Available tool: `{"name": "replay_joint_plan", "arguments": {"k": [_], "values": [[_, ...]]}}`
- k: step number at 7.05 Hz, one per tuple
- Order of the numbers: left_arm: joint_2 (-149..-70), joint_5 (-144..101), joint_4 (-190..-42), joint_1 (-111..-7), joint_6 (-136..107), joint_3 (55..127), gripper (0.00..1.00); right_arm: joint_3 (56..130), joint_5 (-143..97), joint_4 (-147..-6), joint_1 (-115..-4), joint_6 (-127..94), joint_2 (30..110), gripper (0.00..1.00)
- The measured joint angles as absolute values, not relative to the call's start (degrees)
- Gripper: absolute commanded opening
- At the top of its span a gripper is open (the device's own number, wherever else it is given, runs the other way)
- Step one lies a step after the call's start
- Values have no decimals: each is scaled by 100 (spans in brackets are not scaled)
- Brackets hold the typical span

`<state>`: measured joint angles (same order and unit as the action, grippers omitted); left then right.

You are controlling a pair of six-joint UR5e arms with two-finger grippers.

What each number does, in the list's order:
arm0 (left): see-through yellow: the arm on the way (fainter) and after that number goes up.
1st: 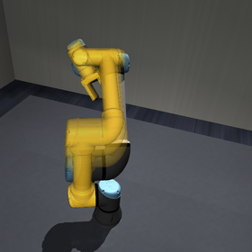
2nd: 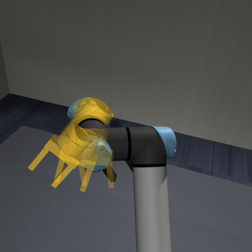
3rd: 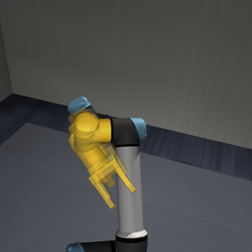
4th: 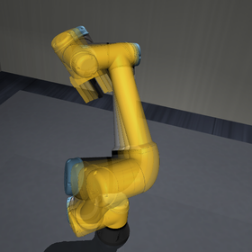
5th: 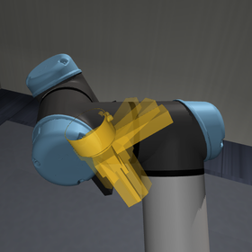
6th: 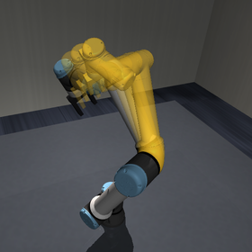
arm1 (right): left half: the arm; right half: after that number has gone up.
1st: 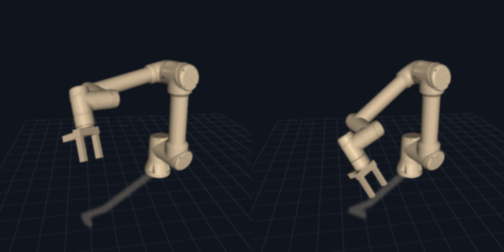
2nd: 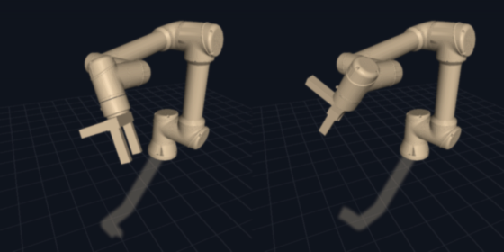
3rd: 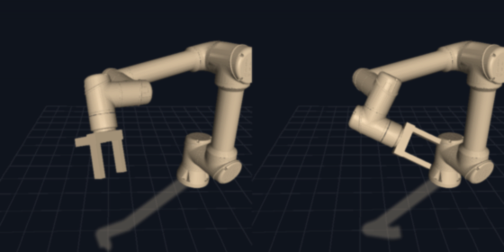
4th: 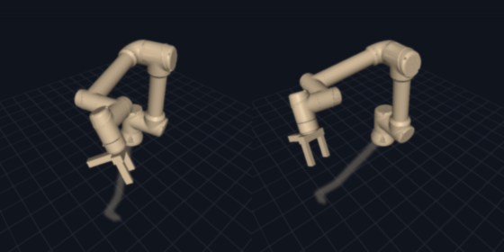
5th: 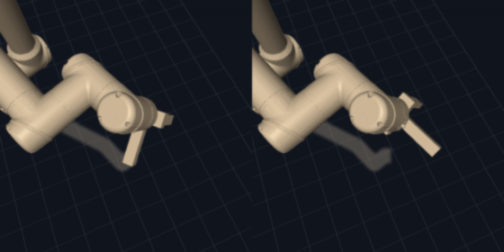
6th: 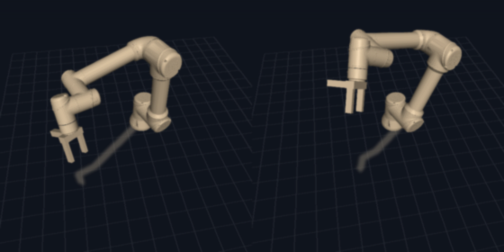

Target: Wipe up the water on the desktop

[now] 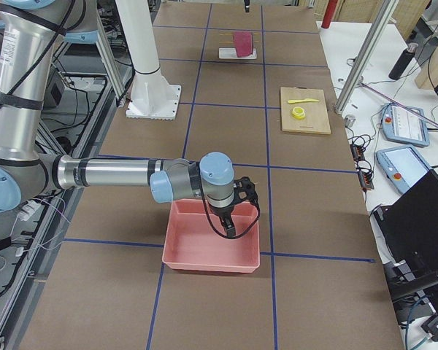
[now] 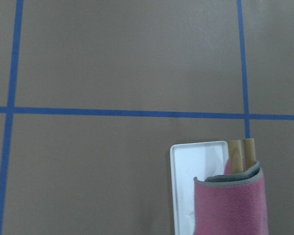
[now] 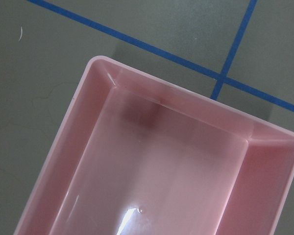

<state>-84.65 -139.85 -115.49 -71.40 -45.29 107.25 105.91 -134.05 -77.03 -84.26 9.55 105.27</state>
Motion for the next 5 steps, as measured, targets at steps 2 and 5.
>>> {"name": "replay_joint_plan", "arguments": {"k": [2, 5], "values": [[-8510, -13524, -11545, -6480, -5399, 10964, 97, 10570, -13417, -7511, -8422, 930, 10535, 100], [-8664, -13326, -11526, -6042, -5828, 10873, 85, 10509, -13440, -7490, -8420, 904, 10538, 100]]}}
